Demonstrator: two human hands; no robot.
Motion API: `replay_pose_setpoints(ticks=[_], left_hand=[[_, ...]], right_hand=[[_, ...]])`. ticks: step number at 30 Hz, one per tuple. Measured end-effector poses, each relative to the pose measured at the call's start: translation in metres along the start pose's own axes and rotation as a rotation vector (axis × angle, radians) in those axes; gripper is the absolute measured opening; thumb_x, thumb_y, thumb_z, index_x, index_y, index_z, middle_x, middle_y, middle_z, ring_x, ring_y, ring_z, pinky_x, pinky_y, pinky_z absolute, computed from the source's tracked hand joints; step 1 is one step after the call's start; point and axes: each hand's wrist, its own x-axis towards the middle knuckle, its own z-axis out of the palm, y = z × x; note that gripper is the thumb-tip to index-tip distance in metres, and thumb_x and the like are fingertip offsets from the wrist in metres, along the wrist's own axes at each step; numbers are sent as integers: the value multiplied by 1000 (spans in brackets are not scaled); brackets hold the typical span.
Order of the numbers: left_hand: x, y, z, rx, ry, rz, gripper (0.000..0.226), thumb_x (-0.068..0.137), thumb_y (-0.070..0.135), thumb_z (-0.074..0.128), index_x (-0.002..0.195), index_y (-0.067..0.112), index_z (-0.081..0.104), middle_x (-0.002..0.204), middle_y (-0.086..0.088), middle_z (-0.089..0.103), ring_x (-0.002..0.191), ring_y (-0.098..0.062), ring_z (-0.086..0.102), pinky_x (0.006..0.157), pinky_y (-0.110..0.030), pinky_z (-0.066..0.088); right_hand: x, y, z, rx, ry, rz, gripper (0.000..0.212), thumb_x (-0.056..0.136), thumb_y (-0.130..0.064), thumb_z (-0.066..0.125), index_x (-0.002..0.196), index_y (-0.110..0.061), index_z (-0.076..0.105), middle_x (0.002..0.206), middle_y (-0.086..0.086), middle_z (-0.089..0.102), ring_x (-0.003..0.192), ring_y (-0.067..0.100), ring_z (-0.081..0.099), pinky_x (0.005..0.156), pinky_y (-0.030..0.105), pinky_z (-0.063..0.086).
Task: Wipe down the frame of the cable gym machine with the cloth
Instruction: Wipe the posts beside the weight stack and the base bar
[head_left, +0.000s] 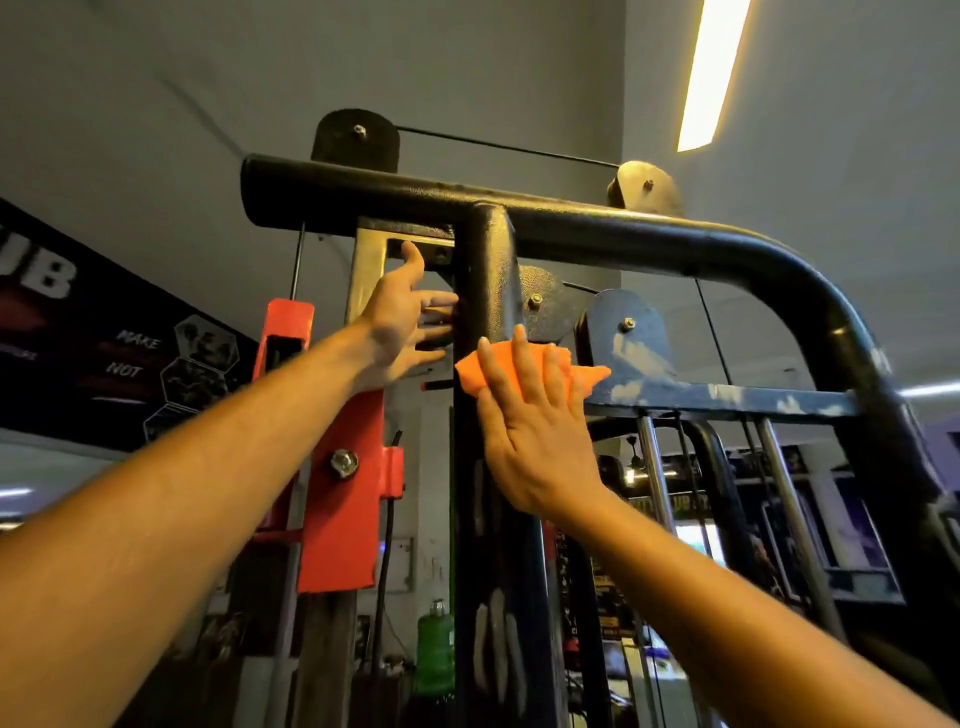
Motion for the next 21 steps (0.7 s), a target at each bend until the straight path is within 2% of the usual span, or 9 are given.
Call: replay_pose_setpoints(ticks=[3, 5, 6, 8, 9, 12, 15, 17, 21], left_hand=[[3, 0, -1, 6, -14, -7, 105, 98, 88, 12, 150, 8, 57, 145, -13, 66, 140, -29, 58, 122, -55, 36], [4, -1, -1, 15, -22, -3, 105, 98, 88, 12, 153, 8, 54, 149, -13, 63, 143, -29, 55, 118, -52, 38], [5, -2, -1, 21, -27, -2, 106, 97, 88, 12, 154, 9, 53, 150, -13, 62, 143, -29, 54, 118, -52, 38], [4, -5, -1, 13, -41, -3, 107, 96, 90, 14, 155, 9, 53, 152, -13, 61, 145, -30, 53, 123, -55, 36], [3, -8, 0, -1, -43, -5, 106, 96, 90, 15, 155, 10, 53, 153, -13, 60, 145, -30, 53, 125, -58, 35], [-1, -18, 1, -10, -53, -12, 102, 98, 87, 14, 156, 13, 52, 154, -11, 59, 148, -30, 50, 125, -61, 33], [-6, -24, 1, -13, -75, -26, 101, 96, 89, 16, 161, 18, 47, 161, -12, 52, 150, -33, 47, 124, -63, 34], [-7, -25, 0, -25, -82, -37, 103, 94, 91, 18, 164, 19, 43, 169, -14, 42, 153, -35, 42, 124, -63, 34], [-12, -27, 2, -40, -87, -31, 99, 99, 86, 14, 166, 18, 39, 170, -14, 39, 154, -33, 43, 124, -59, 36]], right_hand=[[50, -2, -8, 56, -20, 62, 60, 113, -62, 16, 167, -57, -10, 179, -12, -24, 164, 39, -25, 124, 71, -18], [63, -6, -11, 98, -15, 77, 61, 115, -60, 20, 169, -54, -7, 179, -10, -24, 163, 40, -25, 124, 72, -17], [58, -9, -10, 101, -6, 53, 61, 116, -57, 22, 170, -53, -5, 178, -9, -28, 162, 35, -30, 127, 73, -15], [26, -15, -7, 78, 23, -39, 59, 119, -48, 28, 172, -46, 4, 171, -11, -33, 152, 15, -46, 132, 69, -4], [5, -16, -3, 91, 44, -59, 58, 119, -46, 31, 172, -45, 8, 171, -13, -32, 151, 9, -46, 133, 67, 2], [-35, -10, 11, 163, 47, -15, 57, 116, -56, 32, 170, -54, 15, 178, -17, -26, 164, 19, -28, 134, 65, 13], [-6, -8, 7, 144, 37, 6, 54, 114, -58, 38, 166, -58, 23, 178, -10, -28, 164, 24, -29, 134, 63, -2], [24, -13, 0, 148, 18, 37, 56, 113, -57, 36, 167, -58, 21, 178, -5, -29, 163, 29, -30, 132, 64, -10], [19, -23, 6, 135, 51, 53, 58, 113, -62, 26, 170, -52, 18, 180, -4, -23, 165, 30, -24, 133, 64, -4]])
